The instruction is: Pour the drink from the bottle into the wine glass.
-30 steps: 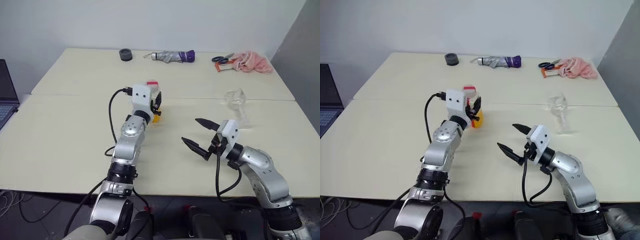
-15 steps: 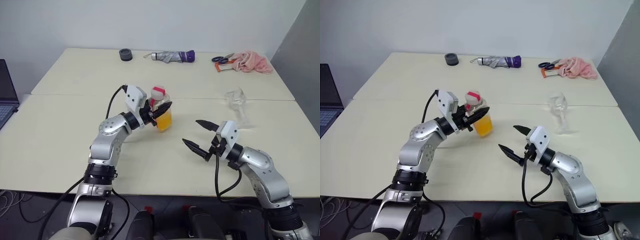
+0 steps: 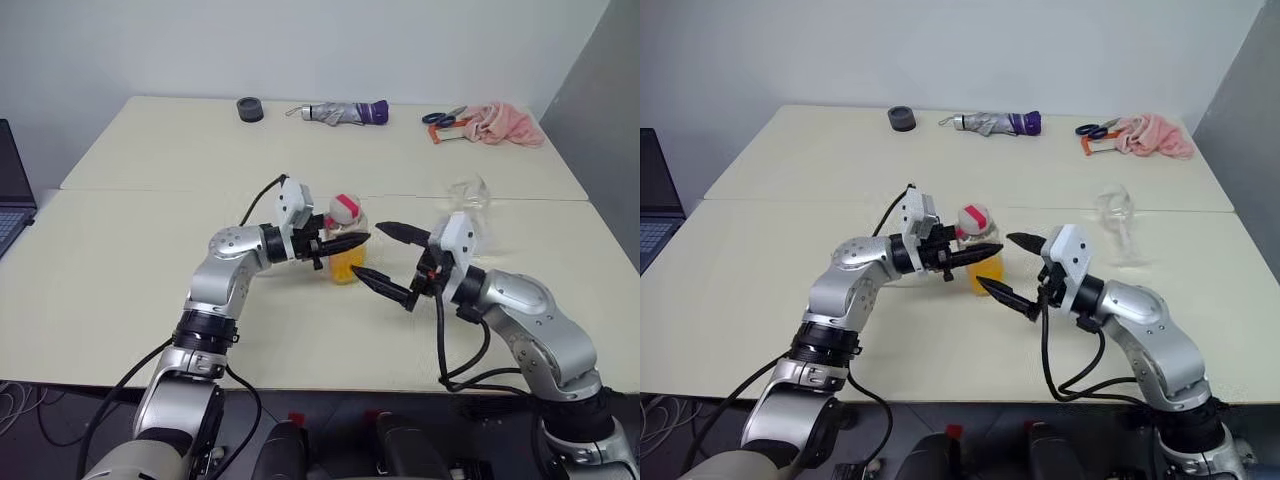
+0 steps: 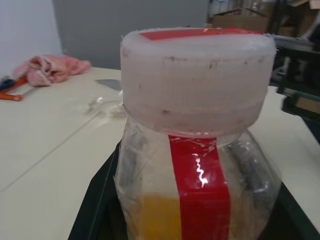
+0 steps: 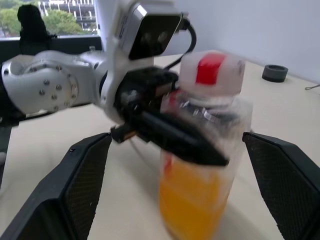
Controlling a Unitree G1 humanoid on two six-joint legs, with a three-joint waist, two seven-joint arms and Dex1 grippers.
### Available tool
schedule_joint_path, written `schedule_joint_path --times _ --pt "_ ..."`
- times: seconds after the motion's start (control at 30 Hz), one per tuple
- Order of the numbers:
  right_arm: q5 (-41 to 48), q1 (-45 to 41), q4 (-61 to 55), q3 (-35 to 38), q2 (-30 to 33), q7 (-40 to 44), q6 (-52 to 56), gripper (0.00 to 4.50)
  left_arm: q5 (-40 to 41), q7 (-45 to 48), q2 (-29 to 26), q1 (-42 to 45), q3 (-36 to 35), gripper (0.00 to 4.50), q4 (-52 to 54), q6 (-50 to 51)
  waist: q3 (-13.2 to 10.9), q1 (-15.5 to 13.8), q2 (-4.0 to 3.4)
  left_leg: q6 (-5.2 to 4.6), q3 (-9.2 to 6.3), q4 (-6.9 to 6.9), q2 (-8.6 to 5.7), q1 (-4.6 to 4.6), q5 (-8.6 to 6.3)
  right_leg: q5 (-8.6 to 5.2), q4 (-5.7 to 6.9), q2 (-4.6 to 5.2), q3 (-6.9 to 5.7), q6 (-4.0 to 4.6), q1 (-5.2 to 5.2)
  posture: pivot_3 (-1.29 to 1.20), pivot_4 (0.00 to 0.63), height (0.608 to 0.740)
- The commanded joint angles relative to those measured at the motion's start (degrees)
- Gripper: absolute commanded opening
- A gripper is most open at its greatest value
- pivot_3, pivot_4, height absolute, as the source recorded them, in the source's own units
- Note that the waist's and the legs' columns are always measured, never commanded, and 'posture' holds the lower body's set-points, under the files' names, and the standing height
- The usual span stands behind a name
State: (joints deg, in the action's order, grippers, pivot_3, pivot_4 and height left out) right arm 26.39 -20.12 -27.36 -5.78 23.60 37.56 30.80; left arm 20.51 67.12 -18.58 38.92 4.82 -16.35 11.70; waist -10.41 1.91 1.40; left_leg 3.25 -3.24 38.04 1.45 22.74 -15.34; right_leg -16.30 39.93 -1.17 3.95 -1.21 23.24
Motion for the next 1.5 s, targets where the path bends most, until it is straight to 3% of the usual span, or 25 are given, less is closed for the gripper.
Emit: schedule_joint_path --times 0.03,0.8,1.03,1.07,1.17,1.33,1.5 --pt "1.8 -2.6 -2.3 1.4 -0.8 -1.6 1.0 4.50 1.8 3.2 0.0 1.9 -0.1 1.80 0.8 -1.4 0.0 0.0 0.00 0.00 0.00 0.00 0.00 0.00 0.00 0.00 0.00 0.00 0.00 0.00 0.00 0.00 0.150 0.740" --pt "-2.2 -8.6 1.9 -3.0 -4.0 -3.4 0.0 4.50 -0.9 8.4 -0.4 2.8 1.4 1.80 -2.5 -5.5 0.0 0.0 0.00 -0.01 -0.02 0.00 0.01 0.04 0.00 0.00 -0.01 -0.01 -0.02 0.00 0.02 0.00 0.150 0.740" --pt "-3.6 -9.0 3.5 -4.1 -3.8 -1.7 -1.2 2.05 -0.7 8.5 -0.5 2.2 1.4 1.80 -1.6 -5.1 0.0 0.0 0.00 -0.01 -0.02 0.00 0.01 0.04 -0.01 0.00 -0.01 -0.01 -0.02 0.00 0.03 0.00 0.150 0.740" --pt "-3.5 -9.0 3.6 -4.2 -3.7 -1.1 -1.5 1.93 -0.5 8.5 -0.5 2.1 1.4 1.80 -1.4 -4.9 0.0 0.0 0.00 -0.01 -0.02 0.00 0.02 0.05 0.00 0.00 -0.01 -0.01 -0.02 0.01 0.03 0.00 0.150 0.740" --pt "-2.0 -9.5 5.1 -4.6 -2.2 4.7 -4.2 1.93 -0.2 9.5 -0.8 1.8 1.8 1.80 -0.7 -4.3 0.0 0.0 0.00 -0.01 -0.02 0.00 0.01 0.05 -0.01 0.00 -0.01 -0.01 -0.02 0.01 0.03 0.00 0.150 0.740" --pt "-3.6 -16.2 15.1 -7.5 5.3 24.6 -14.8 1.93 -0.1 13.4 -2.8 1.6 3.8 1.80 1.7 -3.4 0.0 0.1 -0.05 -0.02 0.00 0.01 0.00 0.02 -0.01 0.00 -0.01 -0.02 -0.02 0.00 0.03 0.00 0.150 0.740" --pt "-2.4 -20.4 22.8 -7.0 5.3 29.6 -16.0 1.93 0.2 13.4 -2.7 2.4 4.0 1.80 1.7 -3.0 0.0 0.1 -0.05 -0.02 -0.03 0.01 0.06 0.02 -0.01 0.00 -0.01 -0.08 -0.05 0.02 0.03 0.00 0.150 0.740"
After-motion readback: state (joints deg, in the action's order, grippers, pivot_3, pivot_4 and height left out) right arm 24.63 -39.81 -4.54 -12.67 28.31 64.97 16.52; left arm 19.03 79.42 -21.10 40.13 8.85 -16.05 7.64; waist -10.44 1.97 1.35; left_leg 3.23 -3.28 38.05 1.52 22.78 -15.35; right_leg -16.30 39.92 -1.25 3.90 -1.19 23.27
